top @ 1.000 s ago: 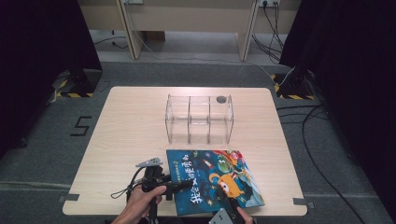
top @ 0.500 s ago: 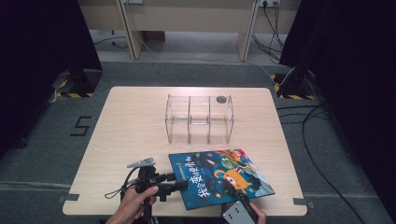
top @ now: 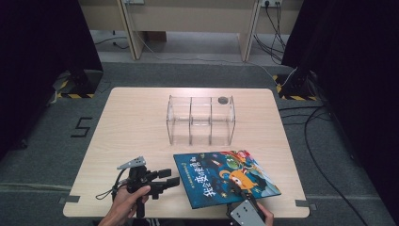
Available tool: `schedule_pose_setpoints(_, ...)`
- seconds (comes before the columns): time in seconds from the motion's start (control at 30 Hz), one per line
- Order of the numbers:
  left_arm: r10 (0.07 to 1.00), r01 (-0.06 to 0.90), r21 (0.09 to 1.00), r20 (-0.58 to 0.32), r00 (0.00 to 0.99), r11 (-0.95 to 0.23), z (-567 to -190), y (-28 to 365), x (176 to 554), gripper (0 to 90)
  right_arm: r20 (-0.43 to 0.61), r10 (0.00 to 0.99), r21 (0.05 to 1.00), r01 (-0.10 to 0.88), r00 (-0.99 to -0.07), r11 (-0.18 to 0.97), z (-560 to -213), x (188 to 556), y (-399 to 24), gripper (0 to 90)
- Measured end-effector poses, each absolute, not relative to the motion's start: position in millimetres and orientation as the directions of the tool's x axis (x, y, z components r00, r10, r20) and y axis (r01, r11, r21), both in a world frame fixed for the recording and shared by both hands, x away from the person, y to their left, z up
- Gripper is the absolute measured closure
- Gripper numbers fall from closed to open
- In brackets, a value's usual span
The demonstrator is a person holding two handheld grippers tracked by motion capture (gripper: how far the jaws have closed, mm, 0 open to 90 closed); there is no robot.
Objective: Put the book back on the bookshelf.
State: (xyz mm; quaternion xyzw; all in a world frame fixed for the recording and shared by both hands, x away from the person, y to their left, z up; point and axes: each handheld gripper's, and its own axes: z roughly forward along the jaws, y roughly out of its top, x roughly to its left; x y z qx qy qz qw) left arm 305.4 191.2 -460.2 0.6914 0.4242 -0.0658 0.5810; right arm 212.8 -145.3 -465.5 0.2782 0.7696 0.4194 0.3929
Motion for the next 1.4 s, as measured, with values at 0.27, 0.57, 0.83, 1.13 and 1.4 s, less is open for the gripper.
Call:
schedule_pose_setpoints(0.27, 0.583, 0.647, 0.76, -0.502, 0.639, -0.054, -475.4, 189.1, 310.4, 30.5, -0.276, 0.798, 0.91, 0.12, -0.536, 0.396, -458.4, 215.7, -156.8, 59.0)
schedule_pose_setpoints(0.57, 0.681, 0.636, 0.75, -0.373, 0.63, -0.178, -493.8, 194.9, 324.9, 30.3, -0.147, 0.831, 0.955, 0.143, -0.537, 0.261, -451.6, 218.8, -169.0, 57.4)
schedule_pose_setpoints(0.83, 0.712, 0.613, 0.723, -0.245, 0.658, -0.319, -503.6, 189.2, 326.8, 28.2, -0.062, 0.844, 0.973, 0.155, -0.533, 0.169, -446.3, 219.3, -180.4, 57.5)
schedule_pose_setpoints(1.13, 0.732, 0.565, 0.695, -0.081, 0.677, -0.445, -509.5, 186.3, 327.9, 22.7, 0.024, 0.846, 0.983, 0.169, -0.532, 0.078, -444.0, 220.5, -191.3, 57.3)
schedule_pose_setpoints(1.4, 0.719, 0.556, 0.683, -0.066, 0.692, -0.473, -512.2, 183.9, 327.3, 21.2, 0.115, 0.824, 0.983, 0.185, -0.556, -0.012, -442.8, 220.4, -193.5, 57.3)
